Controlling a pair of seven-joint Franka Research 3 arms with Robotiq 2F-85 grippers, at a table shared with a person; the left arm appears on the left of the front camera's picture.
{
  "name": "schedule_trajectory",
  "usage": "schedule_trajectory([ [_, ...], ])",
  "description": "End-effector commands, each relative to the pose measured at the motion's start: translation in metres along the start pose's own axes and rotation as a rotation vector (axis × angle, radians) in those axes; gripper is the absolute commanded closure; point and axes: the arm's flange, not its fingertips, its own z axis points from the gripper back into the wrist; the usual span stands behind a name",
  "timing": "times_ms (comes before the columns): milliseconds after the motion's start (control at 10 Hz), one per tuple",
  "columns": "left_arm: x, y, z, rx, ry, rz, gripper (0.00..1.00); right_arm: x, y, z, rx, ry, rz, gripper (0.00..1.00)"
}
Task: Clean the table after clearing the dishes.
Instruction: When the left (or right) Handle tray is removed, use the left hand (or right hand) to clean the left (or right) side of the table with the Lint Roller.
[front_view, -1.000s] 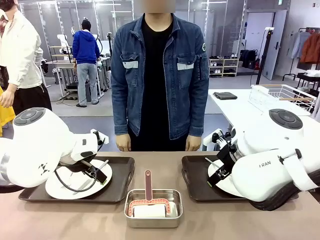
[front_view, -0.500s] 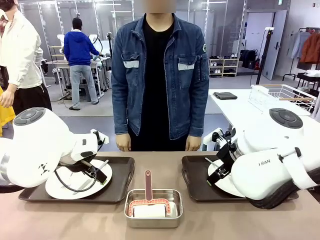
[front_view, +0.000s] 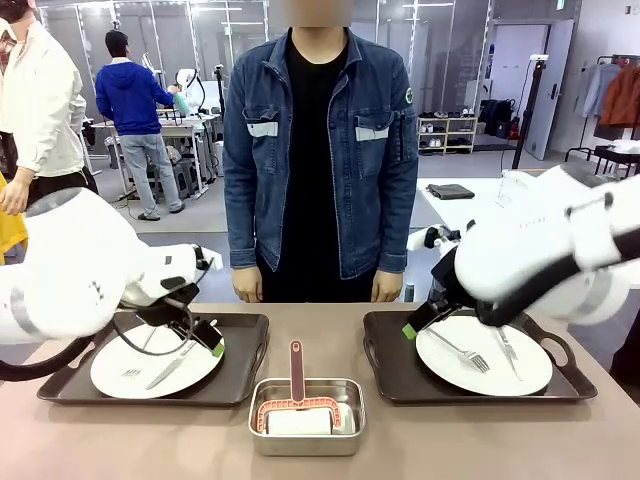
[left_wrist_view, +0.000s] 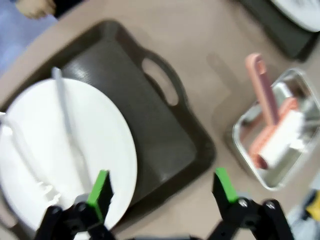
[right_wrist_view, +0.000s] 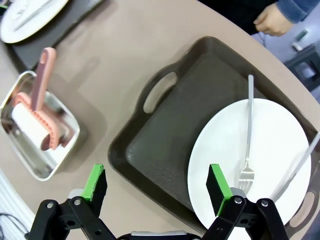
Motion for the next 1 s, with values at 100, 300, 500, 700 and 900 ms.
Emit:
schedule_trajectory([
  [100, -0.011, 0.064, 0.039, -0.336, -0.054, 0.17, 0.0, -0.011, -0.035, 0.018, 0.272, -0.058, -0.176, 0.0],
  [300, -0.037, 0.109, 0.066, -0.618, -0.199, 0.319, 0.0, -0.028, -0.053, 0.031, 0.553, -0.153, -0.35, 0.0],
  [500, -0.083, 0.145, 0.091, -0.759, -0.319, 0.402, 0.0, -0.055, -0.081, 0.047, 0.786, -0.256, -0.535, 0.0],
  [700, -0.134, 0.184, 0.118, -0.675, -0.43, 0.551, 0.0, -0.097, -0.115, 0.068, 0.851, -0.342, -0.65, 0.0],
  [900, -0.173, 0.21, 0.143, -0.599, -0.516, 0.627, 0.0, -0.148, -0.15, 0.107, 0.757, -0.465, -0.792, 0.0],
])
